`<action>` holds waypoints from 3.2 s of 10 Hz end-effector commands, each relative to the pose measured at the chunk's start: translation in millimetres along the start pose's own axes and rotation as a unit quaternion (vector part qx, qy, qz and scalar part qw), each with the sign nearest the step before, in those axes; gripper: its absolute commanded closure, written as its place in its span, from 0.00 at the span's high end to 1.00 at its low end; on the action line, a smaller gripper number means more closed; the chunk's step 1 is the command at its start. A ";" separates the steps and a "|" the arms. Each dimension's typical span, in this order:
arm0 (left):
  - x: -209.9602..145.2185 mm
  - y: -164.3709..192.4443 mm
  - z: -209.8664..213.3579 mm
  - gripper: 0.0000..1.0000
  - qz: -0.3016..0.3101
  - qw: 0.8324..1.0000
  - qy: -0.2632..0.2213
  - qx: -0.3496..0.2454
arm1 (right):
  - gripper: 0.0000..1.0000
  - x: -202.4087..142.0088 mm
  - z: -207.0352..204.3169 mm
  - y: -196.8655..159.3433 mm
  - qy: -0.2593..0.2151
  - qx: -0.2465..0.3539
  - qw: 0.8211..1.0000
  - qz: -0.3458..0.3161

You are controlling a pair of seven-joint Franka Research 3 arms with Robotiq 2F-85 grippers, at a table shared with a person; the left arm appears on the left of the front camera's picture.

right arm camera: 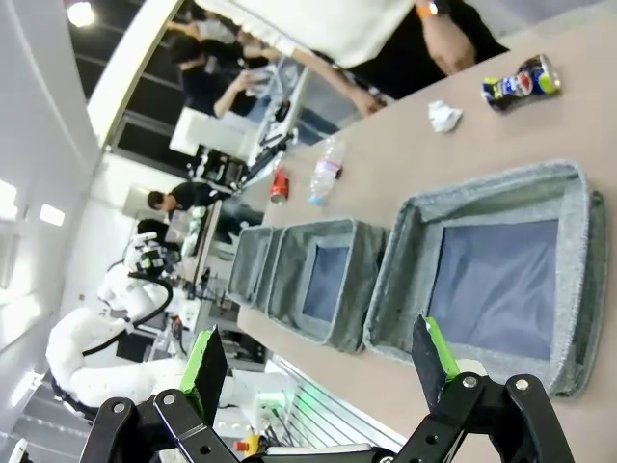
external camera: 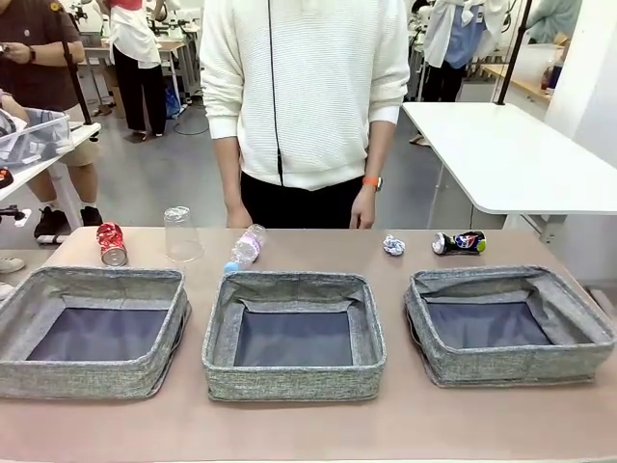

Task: Sort the waste into the appropriate baskets.
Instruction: Pick up the waste item pointed out by the person.

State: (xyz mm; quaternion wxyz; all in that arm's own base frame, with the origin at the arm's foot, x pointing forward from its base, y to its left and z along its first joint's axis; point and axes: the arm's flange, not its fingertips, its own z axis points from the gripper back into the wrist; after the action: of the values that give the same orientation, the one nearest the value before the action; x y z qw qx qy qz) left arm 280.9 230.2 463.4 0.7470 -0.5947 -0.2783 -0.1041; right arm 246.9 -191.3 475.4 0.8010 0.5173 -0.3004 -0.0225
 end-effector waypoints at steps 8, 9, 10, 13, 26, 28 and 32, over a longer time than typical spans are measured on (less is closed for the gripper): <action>2.9 0.7 -2.4 1.00 -0.013 1.000 -0.004 -0.009 | 1.00 1.8 3.4 -1.4 -0.008 0.006 1.000 0.010; 2.9 0.7 -2.4 1.00 -0.013 1.000 -0.004 -0.009 | 1.00 1.8 3.4 -1.4 -0.008 0.006 1.000 0.010; 2.9 0.7 -2.4 1.00 -0.013 1.000 -0.004 -0.009 | 1.00 -2.5 2.1 -2.2 -0.001 -0.003 1.000 -0.004; 2.9 0.7 -2.4 1.00 -0.013 1.000 -0.004 -0.009 | 1.00 22.3 -121.9 109.7 0.088 -0.343 0.914 0.200; 2.9 0.7 -2.4 1.00 -0.013 1.000 -0.004 -0.009 | 1.00 61.1 -415.1 45.9 0.190 -0.376 0.827 0.371; 2.9 0.7 -2.4 1.00 -0.013 1.000 -0.004 -0.009 | 1.00 63.4 -445.5 -16.9 0.158 -0.381 0.827 0.383; 2.9 0.7 -2.4 1.00 -0.013 1.000 -0.004 -0.009 | 1.00 46.2 -470.2 -45.7 0.158 -0.375 0.845 0.347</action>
State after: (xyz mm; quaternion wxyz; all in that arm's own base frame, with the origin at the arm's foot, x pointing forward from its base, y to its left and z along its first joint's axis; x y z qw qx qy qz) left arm 284.9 229.1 461.5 0.7475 -0.5945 -0.2771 -0.1053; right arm 535.9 158.3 322.1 0.9260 0.0384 -0.2974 0.2292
